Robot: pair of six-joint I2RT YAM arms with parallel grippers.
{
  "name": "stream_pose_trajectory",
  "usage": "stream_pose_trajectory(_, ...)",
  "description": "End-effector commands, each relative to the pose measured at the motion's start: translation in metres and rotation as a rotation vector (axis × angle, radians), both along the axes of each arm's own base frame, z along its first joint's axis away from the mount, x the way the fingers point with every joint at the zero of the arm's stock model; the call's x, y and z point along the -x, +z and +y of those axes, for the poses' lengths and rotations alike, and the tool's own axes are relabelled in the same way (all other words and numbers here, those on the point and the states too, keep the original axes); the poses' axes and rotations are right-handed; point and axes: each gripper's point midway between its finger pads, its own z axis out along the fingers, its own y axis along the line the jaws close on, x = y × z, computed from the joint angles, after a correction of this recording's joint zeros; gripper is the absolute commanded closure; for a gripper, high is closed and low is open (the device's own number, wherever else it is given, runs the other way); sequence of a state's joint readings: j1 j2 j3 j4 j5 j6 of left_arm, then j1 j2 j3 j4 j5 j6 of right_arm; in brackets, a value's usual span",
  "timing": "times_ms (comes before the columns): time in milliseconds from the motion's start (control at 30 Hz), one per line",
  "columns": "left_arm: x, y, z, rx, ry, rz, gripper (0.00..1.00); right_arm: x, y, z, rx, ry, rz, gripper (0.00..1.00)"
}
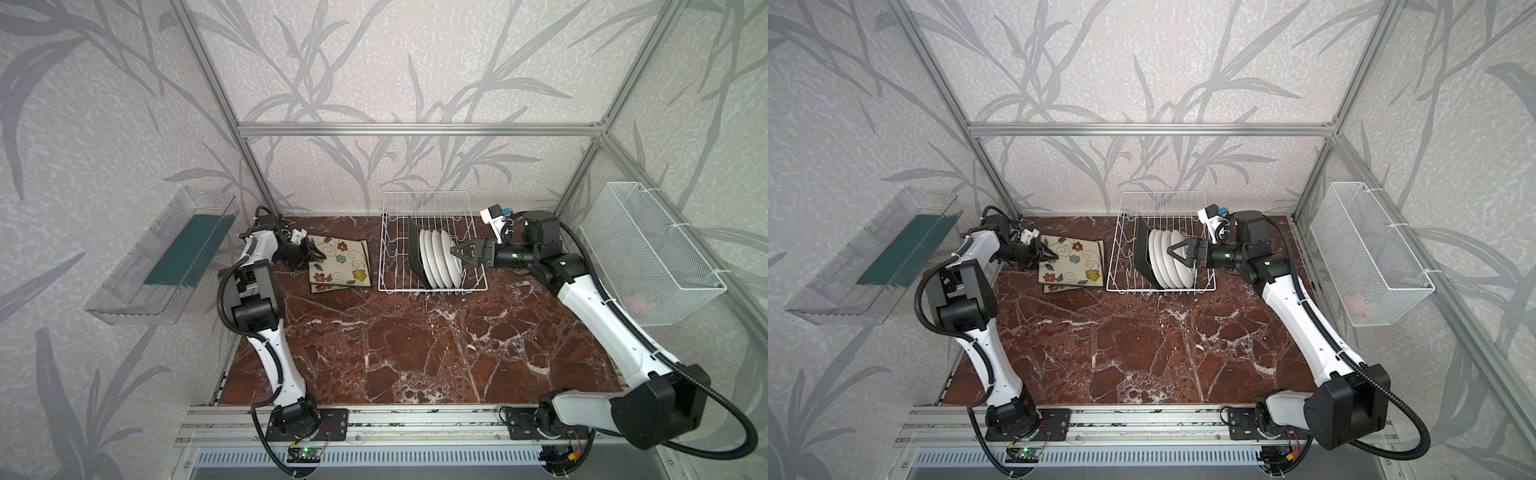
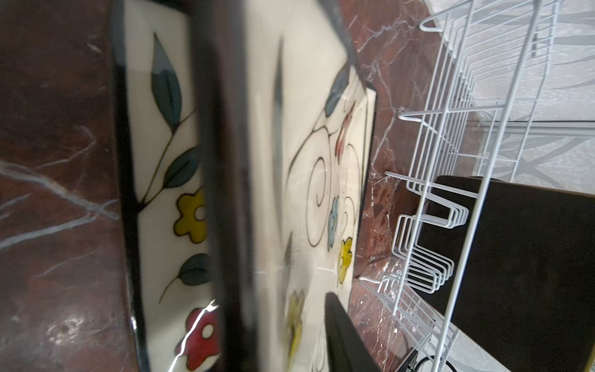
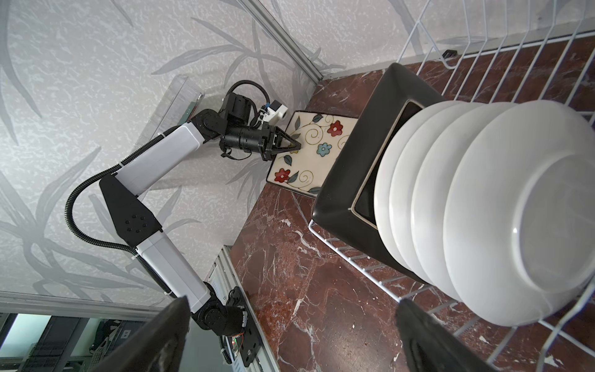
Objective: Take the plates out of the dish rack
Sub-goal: 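Open the left gripper and release the flower plate onto the stack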
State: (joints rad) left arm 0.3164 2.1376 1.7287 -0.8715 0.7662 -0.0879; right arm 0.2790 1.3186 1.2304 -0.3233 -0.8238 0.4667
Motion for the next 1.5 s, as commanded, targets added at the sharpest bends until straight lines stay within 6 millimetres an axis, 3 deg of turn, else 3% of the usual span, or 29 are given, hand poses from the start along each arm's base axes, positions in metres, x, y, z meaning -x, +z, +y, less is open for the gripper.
stream_pose_trajectory(0,-0.006,0.01,0.001,-0.006,-0.019,-0.03,0.62,0.001,0.012,0.004,-0.006,0.026,-0.03,0.01)
stream_pose_trajectory(400,-0.013,-0.005,0.012,-0.044,0.02,0.011,0.59,0.001,0.007,0.006,-0.002,0.026,-0.017,0.01)
stream_pose_trajectory(1000,-0.018,-0.01,0.033,-0.127,0.097,0.044,0.55,0.003,0.003,0.008,-0.003,0.031,-0.006,0.01)
stream_pose_trajectory(1267,-0.02,-0.001,0.053,-0.174,0.18,0.026,0.48,0.003,0.002,0.007,-0.001,0.026,-0.003,0.01)
stream_pose_trajectory(1467,-0.024,0.031,0.046,-0.14,0.19,-0.07,0.41,0.005,0.003,0.005,0.006,0.016,-0.021,0.01)
